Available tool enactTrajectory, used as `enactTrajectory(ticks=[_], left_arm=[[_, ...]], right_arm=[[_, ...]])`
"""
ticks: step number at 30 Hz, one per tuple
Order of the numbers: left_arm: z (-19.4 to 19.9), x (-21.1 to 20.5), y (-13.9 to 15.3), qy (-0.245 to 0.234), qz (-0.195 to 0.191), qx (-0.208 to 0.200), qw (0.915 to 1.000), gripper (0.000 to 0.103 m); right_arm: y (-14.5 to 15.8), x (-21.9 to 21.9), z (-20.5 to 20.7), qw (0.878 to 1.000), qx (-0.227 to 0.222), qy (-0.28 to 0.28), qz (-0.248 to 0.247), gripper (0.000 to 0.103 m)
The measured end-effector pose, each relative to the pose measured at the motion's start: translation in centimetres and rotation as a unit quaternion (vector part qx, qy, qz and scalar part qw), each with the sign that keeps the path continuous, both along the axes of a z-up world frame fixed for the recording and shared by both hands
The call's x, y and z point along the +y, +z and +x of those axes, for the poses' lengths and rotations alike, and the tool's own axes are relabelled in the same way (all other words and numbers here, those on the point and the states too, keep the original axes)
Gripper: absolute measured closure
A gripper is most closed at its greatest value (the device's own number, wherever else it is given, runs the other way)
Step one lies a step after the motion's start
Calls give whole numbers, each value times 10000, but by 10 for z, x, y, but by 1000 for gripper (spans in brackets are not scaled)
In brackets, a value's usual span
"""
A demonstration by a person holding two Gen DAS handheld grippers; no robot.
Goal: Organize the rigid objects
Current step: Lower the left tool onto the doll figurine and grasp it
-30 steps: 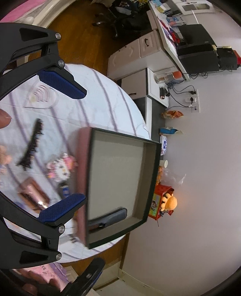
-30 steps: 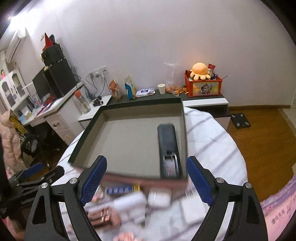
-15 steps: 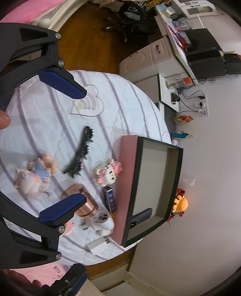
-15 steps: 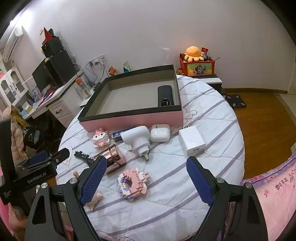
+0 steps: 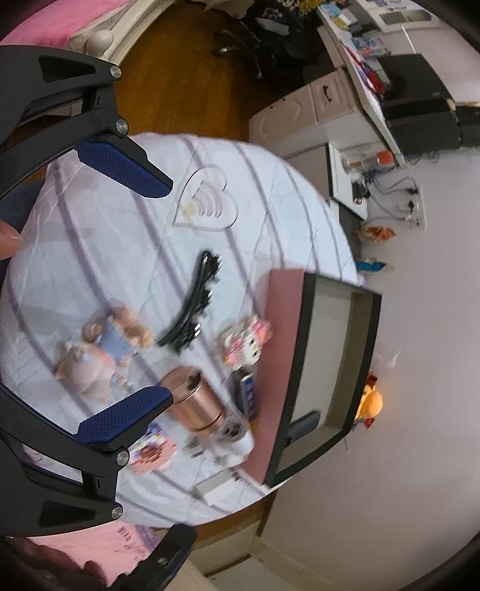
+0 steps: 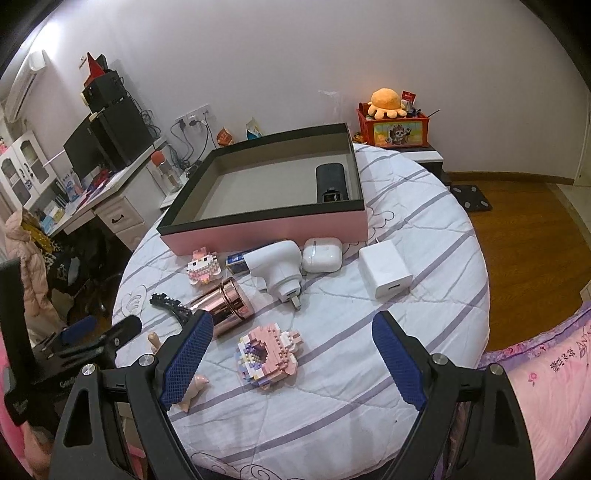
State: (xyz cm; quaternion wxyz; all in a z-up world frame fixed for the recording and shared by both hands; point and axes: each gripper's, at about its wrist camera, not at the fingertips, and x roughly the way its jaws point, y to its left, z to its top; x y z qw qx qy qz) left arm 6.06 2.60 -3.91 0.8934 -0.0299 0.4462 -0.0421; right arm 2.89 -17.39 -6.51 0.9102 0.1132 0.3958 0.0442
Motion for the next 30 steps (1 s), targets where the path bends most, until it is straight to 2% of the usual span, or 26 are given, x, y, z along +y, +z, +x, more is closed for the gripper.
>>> enactTrajectory(ticks=[4, 8, 12, 14, 19, 22, 24, 25, 30], left_arm=[[-10, -18, -13, -276, -8, 189, 9994, 0], [-10, -26, -28, -249, -4, 355, 9991, 0], [-7, -30, -42, -156, 166, 449, 9987, 0], [-6, -31, -53, -190, 66, 565, 9982, 0], [-7, -39, -61, -264, 155, 518, 9982, 1], [-8, -38, -59, -297, 37, 460, 9985, 12], [-9, -39, -56, -336, -50, 391, 9987, 35], [-8, -39, -54, -361, -130, 383, 9985, 38], [-3, -37, -51, -412, -168, 412, 9982, 38]], right_arm=[[-6, 0, 1, 10000, 76, 4, 40, 14], [-7, 2, -1, 9999, 110, 66, 44, 14], [-10, -2, -2, 9999, 131, 45, 71, 14], [-12, -4, -3, 9998, 164, 12, 86, 14], [-16, -8, -3, 9997, 224, -36, 122, 14], [-17, -10, -2, 9996, 235, -55, 148, 14], [-18, -11, -2, 9995, 248, -68, 163, 14], [-18, -11, -2, 9995, 261, -71, 175, 14], [-18, -11, -3, 9994, 277, -77, 193, 14]])
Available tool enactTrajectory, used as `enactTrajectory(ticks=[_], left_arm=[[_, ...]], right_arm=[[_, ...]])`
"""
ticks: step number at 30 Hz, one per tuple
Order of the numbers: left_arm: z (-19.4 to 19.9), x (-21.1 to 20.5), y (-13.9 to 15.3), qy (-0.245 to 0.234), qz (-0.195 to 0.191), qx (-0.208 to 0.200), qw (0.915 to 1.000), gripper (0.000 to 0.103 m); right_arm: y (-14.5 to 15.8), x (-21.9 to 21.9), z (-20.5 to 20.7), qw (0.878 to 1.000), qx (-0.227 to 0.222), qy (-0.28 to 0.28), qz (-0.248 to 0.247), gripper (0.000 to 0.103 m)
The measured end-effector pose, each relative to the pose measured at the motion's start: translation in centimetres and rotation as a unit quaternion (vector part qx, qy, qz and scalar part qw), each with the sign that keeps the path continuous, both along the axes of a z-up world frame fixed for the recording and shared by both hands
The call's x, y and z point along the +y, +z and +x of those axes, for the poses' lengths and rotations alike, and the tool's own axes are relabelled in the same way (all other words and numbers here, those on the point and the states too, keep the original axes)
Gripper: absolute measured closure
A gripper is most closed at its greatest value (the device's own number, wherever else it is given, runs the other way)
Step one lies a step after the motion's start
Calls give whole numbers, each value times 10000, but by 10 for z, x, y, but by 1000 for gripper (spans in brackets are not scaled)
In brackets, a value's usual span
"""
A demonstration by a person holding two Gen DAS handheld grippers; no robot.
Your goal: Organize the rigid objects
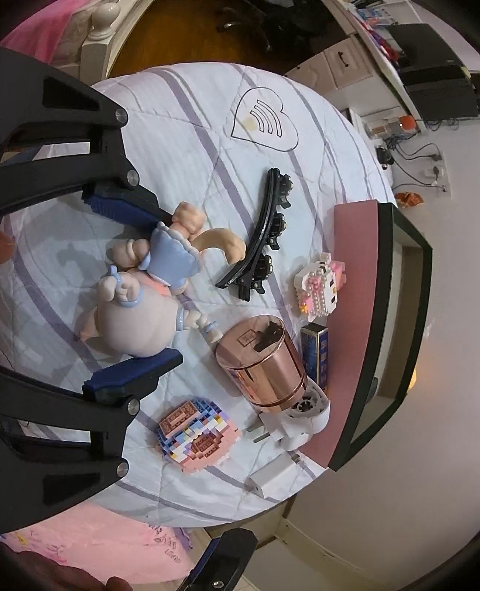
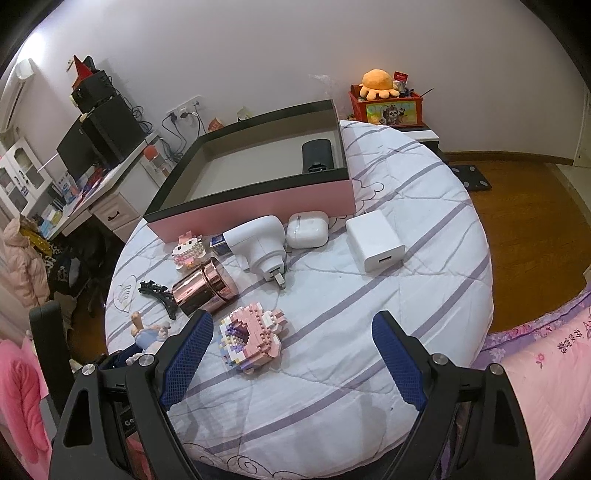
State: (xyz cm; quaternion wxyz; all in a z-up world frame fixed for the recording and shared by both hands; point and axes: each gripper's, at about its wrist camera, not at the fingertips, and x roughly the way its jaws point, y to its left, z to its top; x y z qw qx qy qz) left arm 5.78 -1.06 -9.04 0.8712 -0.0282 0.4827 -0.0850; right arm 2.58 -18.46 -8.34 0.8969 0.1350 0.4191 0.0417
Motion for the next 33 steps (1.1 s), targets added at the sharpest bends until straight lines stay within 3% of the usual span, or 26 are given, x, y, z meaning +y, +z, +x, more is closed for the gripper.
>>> enactTrajectory(ticks=[8, 14, 26, 30, 33], left_arm=[[-1, 4, 9, -21, 64, -34, 10000, 38], [12, 5, 39, -62, 15, -268, 9996, 38], [131, -4, 101, -70, 19, -1000, 9950, 41], [176, -11, 92, -119, 116, -947, 9954, 41], [194, -10, 74, -127, 53, -656, 9978, 42]], right_arm=[[0, 0, 1, 10000, 14, -37, -10, 14], [5, 2, 10, 10000, -28, -5, -24, 14], [28, -6, 75, 9995, -283, -99, -44, 14], [25, -8, 96, 9996, -235, -120, -21, 14], [20, -6, 108, 9999, -135, -95, -36, 14]])
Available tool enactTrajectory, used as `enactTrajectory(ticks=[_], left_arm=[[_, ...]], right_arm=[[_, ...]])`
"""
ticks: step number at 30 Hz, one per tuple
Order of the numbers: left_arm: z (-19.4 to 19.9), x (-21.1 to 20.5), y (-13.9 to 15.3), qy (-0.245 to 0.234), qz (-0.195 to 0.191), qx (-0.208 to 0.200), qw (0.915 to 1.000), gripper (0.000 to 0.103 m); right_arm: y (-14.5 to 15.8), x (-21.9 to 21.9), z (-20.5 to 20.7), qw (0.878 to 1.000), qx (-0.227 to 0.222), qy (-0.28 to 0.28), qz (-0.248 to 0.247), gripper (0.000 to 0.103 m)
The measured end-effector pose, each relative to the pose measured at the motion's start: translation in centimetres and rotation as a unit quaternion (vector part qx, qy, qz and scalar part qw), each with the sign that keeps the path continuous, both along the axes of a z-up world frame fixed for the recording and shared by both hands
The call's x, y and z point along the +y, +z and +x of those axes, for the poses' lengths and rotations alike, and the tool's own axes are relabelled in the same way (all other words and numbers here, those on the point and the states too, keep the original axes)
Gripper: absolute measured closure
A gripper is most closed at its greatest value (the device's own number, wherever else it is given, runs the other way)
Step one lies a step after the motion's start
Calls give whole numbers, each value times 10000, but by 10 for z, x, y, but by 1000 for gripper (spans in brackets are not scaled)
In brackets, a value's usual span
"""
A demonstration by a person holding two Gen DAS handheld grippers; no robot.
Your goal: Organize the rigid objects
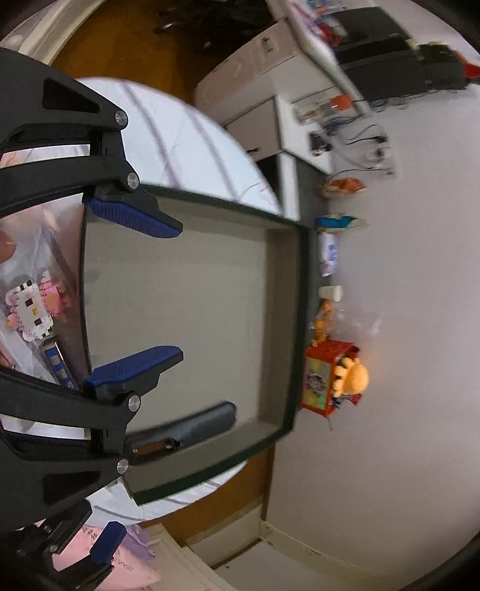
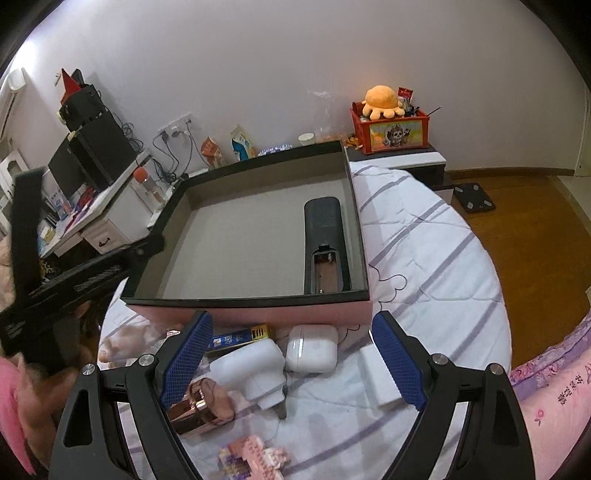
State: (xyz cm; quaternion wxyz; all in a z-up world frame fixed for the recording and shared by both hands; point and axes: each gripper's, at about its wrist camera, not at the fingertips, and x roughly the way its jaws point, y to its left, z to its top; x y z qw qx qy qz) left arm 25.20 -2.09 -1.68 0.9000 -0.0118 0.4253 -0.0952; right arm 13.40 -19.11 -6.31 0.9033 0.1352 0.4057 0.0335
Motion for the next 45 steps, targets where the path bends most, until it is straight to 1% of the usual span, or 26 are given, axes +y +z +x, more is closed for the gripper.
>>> enactTrajectory(ticks=[2, 4, 5, 6, 7, 8, 9, 14, 21, 26, 29, 34, 39, 45], left_arm=[[-5, 1, -2, -20, 20, -12, 10000, 41], [-15, 1, -2, -32, 158, -81, 9998, 39], [-19, 2, -2, -32, 177, -78, 9998, 34], [-22, 3, -2, -25, 187, -71, 9998, 23], [-25, 4, -2, 12, 233, -84, 9997, 16], [-28, 5, -1, 40, 263, -101, 9996, 2], [-31, 6, -1, 56, 265, -124, 9996, 0], [-53, 18, 2, 183, 253, -115, 9994, 0], [-90, 31, -10, 328, 342, 40, 9989, 0], [-123, 59, -29, 662, 281, 180, 9973, 0], [-135, 77, -40, 872, 282, 294, 9954, 0], [-139, 98, -48, 1106, 261, 369, 9928, 0], [-131, 107, -50, 1111, 291, 320, 9929, 0], [-109, 116, -59, 1119, 359, 334, 9925, 0]], right_arm=[[-1, 2, 4, 10000, 16, 56, -15, 14], [-2, 1, 6, 10000, 20, 70, -7, 14], [-2, 1, 7, 10000, 31, 64, 6, 14], [-3, 1, 7, 10000, 40, 57, 13, 14], [-3, 1, 6, 10000, 41, 62, 27, 14], [-4, 2, 5, 10000, 37, 76, 34, 14], [-3, 3, 3, 10000, 32, 88, 30, 14], [2, 9, -13, 9999, -32, 137, -5, 14], [6, 12, -30, 9999, -80, 107, -30, 14], [3, 19, -42, 9998, -32, 162, -58, 14], [2, 25, -46, 9998, -3, 207, -67, 14], [2, 35, -49, 9995, 0, 311, -101, 14], [2, 46, -51, 9992, 15, 363, -155, 14], [-2, 47, -45, 9992, 100, 307, -214, 14]])
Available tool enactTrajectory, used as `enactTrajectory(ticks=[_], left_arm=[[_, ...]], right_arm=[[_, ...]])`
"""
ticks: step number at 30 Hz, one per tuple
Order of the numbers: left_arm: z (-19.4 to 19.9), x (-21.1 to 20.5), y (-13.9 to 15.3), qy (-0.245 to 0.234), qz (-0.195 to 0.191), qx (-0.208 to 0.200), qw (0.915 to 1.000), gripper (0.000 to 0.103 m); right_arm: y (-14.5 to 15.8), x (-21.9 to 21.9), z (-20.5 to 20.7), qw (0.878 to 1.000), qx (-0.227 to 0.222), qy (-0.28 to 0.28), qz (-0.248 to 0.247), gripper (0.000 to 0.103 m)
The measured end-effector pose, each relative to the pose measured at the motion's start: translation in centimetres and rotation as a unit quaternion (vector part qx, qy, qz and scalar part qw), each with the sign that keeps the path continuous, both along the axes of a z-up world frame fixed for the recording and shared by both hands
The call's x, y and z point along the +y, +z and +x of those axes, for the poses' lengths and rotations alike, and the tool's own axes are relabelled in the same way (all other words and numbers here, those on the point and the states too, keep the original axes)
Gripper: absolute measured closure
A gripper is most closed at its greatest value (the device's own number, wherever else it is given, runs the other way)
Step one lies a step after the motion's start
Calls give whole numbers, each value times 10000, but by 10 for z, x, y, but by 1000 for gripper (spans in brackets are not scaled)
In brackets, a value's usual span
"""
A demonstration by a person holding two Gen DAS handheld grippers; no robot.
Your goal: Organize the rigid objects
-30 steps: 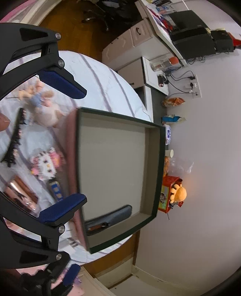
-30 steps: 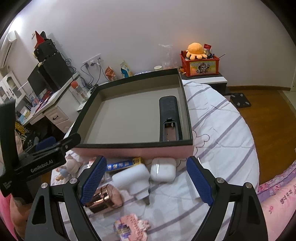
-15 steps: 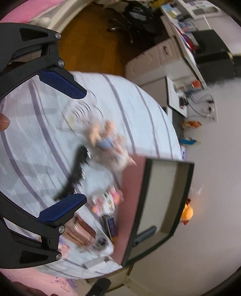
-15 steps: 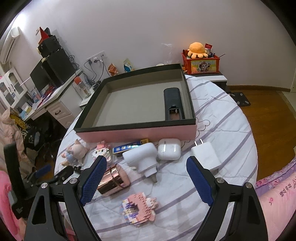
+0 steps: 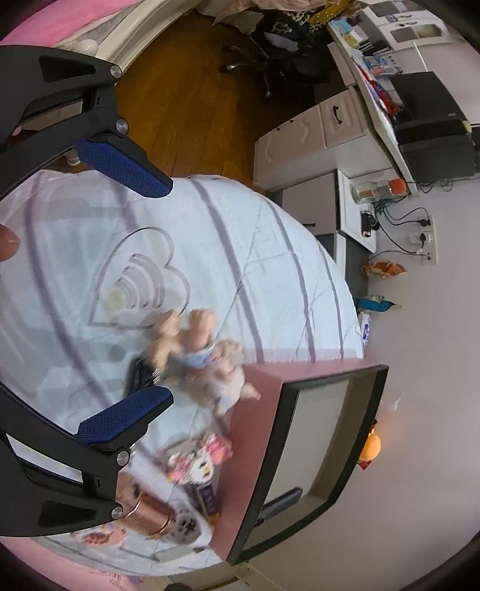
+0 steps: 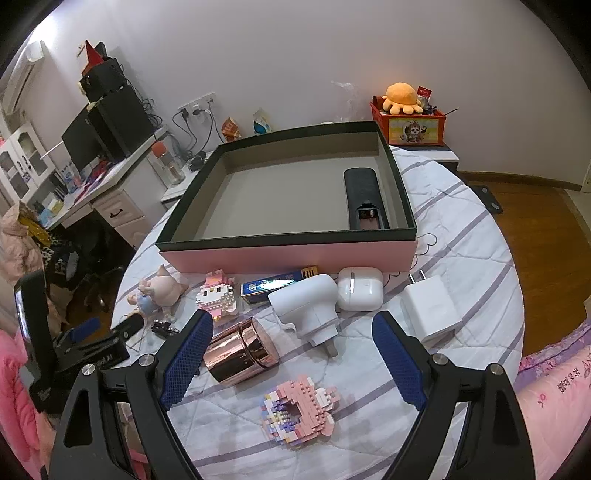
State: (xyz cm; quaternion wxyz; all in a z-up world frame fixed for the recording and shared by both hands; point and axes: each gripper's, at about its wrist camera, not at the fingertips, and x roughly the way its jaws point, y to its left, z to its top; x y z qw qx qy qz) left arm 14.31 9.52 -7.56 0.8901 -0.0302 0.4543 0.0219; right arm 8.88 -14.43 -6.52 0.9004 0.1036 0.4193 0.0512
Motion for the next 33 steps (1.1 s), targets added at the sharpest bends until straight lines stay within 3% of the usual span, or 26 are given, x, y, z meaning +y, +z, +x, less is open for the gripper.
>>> enactTrajectory(ticks=[13, 15, 19, 27, 33], left_arm=[[45, -31, -19, -1061, 50, 156, 9942, 0], [49, -34, -25, -1097, -15, 213, 9937, 6], [47, -39, -25, -1074, 27, 154, 9941, 34], [41, -36, -18, -944, -111, 230, 9952, 35], [31, -41, 9, -921, -103, 38, 9957, 35]], right_arm=[[-11, 13, 17, 9996, 216, -61, -171, 14], [-12, 14, 18, 9995, 232, -43, -187, 14], [-13, 13, 20, 9994, 252, -64, -207, 14], [-13, 8, 20, 9995, 257, -88, -152, 14], [-8, 3, 17, 9998, 163, -70, -80, 14]])
